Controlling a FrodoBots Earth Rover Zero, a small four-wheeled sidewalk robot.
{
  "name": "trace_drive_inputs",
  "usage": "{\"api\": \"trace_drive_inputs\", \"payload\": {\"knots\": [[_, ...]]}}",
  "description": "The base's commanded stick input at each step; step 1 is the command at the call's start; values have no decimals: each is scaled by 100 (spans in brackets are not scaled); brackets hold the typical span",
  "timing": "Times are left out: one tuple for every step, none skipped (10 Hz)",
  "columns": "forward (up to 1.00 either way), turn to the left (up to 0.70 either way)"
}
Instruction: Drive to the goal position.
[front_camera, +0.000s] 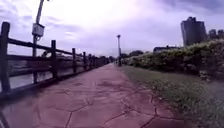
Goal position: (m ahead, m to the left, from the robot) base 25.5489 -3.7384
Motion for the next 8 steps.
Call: {"api": "trace_drive_inputs", "payload": {"knots": [[100, 0], [100, 0], [100, 0], [100, 0], [100, 0], [100, 0], [100, 0], [100, 0]]}}
